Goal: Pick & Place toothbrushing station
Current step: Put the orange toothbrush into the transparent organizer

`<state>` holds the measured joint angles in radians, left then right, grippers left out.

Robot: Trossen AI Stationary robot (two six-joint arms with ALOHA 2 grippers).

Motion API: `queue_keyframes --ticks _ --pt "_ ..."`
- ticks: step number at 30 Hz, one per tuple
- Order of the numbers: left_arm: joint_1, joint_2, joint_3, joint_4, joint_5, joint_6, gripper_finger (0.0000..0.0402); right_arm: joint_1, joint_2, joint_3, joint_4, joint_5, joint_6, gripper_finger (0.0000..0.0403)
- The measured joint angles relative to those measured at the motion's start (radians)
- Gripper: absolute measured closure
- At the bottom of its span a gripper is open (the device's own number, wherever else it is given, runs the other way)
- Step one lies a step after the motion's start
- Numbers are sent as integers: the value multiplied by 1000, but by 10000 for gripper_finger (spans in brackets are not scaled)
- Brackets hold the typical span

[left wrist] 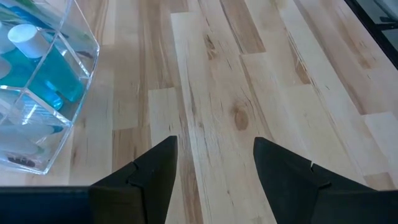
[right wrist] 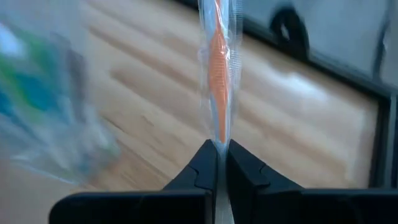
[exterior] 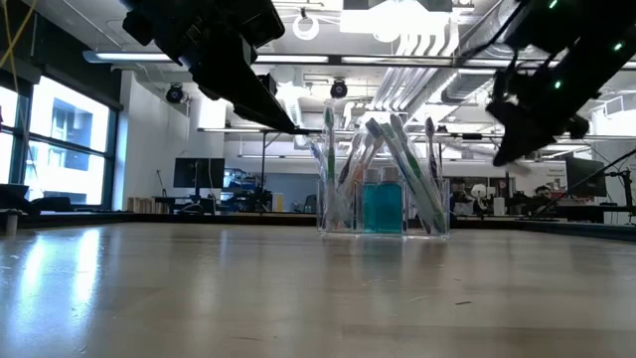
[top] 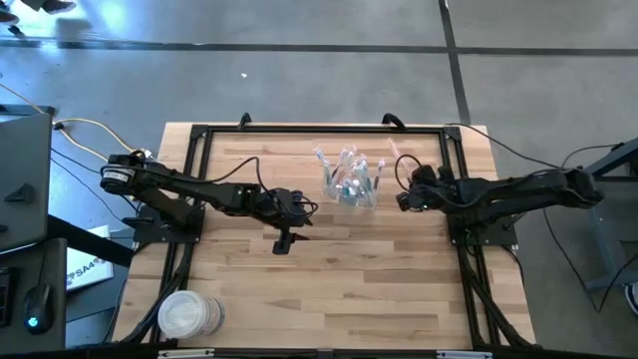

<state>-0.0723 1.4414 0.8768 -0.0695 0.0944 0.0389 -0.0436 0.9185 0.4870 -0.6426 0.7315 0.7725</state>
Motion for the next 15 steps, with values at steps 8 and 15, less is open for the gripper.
queue_keyframes --ticks 8,15 --pt "0 0 0 0 7 0 192 231 -174 1 286 227 -322 395" --pt "0 0 0 -9 9 0 192 443 -179 3 764 388 -865 395"
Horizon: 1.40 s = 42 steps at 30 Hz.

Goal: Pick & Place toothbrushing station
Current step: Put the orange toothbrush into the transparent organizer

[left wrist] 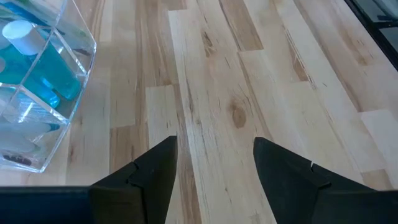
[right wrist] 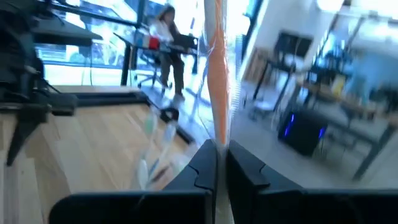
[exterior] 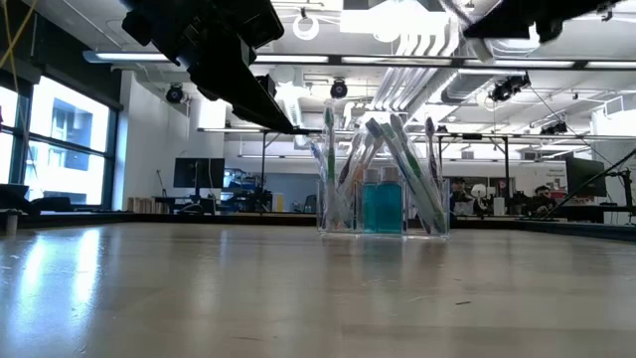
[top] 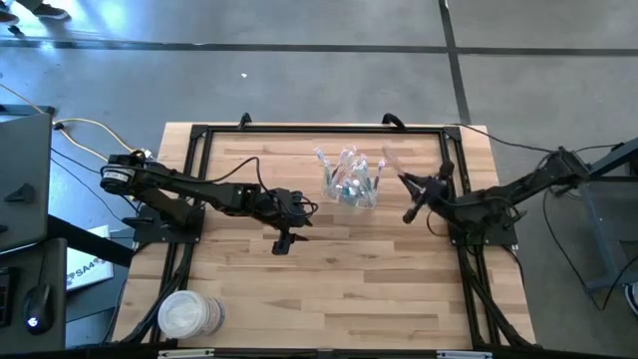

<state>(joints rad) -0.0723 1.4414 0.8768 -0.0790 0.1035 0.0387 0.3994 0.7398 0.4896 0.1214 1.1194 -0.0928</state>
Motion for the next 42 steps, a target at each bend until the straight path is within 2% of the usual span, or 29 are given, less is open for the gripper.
queue_keyframes --ticks 5,9,14,16,19,27,31,34,42 --pt "0 0 0 -8 5 -26 192 120 69 0 227 77 -298 395" --pt "0 0 0 16 75 -46 192 193 168 0 318 138 -496 394" --pt "0 0 0 17 137 -102 192 223 324 0 559 280 -674 395" --pt "0 0 0 16 169 -105 192 222 387 0 686 301 -762 395" --pt "0 0 0 20 208 -124 192 220 466 21 783 262 -832 395" --pt "0 0 37 28 241 -180 192 221 659 218 766 162 -955 395" --pt "0 -8 66 26 356 -237 192 221 737 305 758 55 -1026 395" --pt "-1 -50 74 27 403 -269 192 222 785 364 757 17 -1089 395" --pt "0 -246 75 -4 403 -294 192 258 858 455 758 2 -1247 395"
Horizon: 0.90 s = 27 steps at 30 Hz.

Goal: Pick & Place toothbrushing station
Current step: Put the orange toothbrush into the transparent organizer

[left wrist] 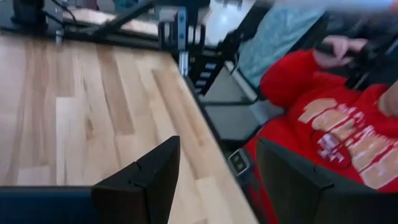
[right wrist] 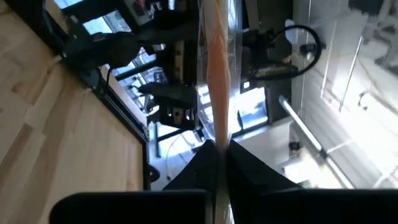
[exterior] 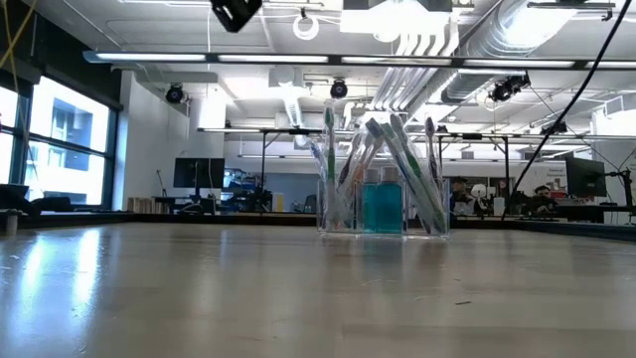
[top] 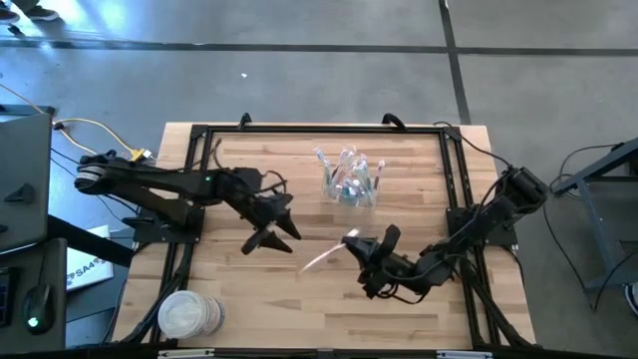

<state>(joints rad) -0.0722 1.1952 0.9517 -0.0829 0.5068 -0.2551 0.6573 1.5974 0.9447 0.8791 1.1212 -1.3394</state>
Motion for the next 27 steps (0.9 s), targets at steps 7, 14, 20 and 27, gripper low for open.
queue_keyframes --ticks 7,14,20,27 --pt "0 -56 0 33 -5 -183 192 -4 16 9 0 -94 -75 395" --pt "0 -56 0 47 6 -328 192 -20 15 10 -45 -122 -58 395" --pt "0 -56 -1 94 -19 -518 192 -27 14 10 -67 -136 -43 395" --pt "0 -52 -1 92 -76 -660 192 -53 14 10 -98 -176 -43 395"
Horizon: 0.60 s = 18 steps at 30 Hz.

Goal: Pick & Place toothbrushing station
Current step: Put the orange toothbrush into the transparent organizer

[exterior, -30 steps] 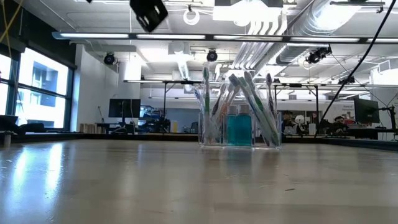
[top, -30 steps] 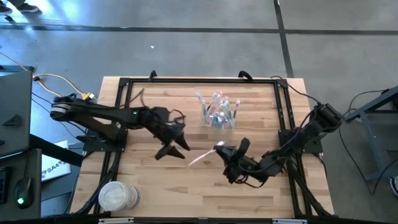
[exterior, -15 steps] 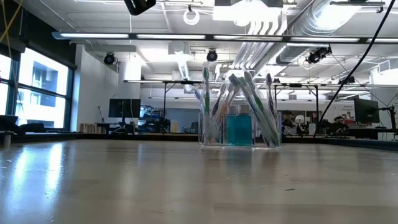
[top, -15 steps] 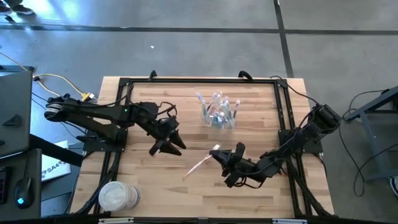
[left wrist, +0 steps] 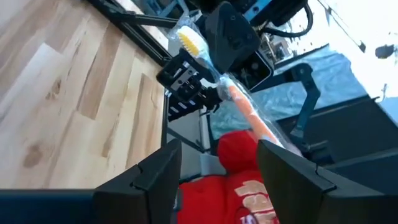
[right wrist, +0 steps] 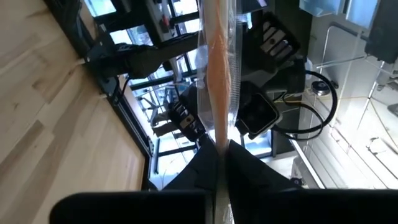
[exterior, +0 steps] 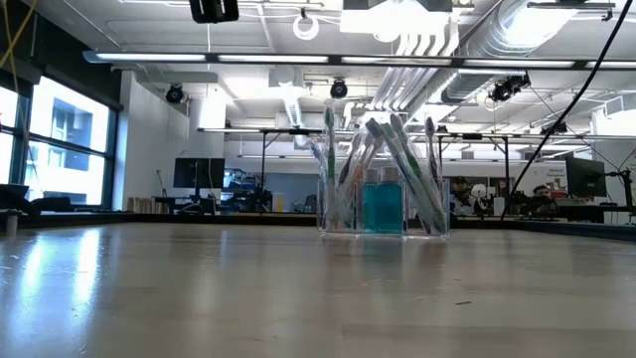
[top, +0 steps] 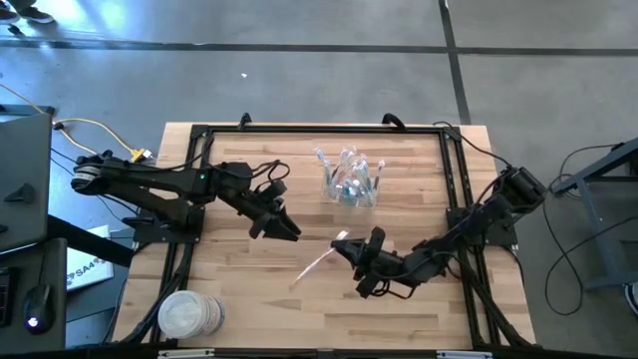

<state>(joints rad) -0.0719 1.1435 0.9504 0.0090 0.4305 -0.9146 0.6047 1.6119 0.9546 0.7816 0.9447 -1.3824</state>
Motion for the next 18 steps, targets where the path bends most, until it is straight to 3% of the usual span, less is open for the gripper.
queue_keyframes --ticks 18 --pt "0 25 -1 25 -3 -86 192 -85 0 0 -45 -56 -37 395"
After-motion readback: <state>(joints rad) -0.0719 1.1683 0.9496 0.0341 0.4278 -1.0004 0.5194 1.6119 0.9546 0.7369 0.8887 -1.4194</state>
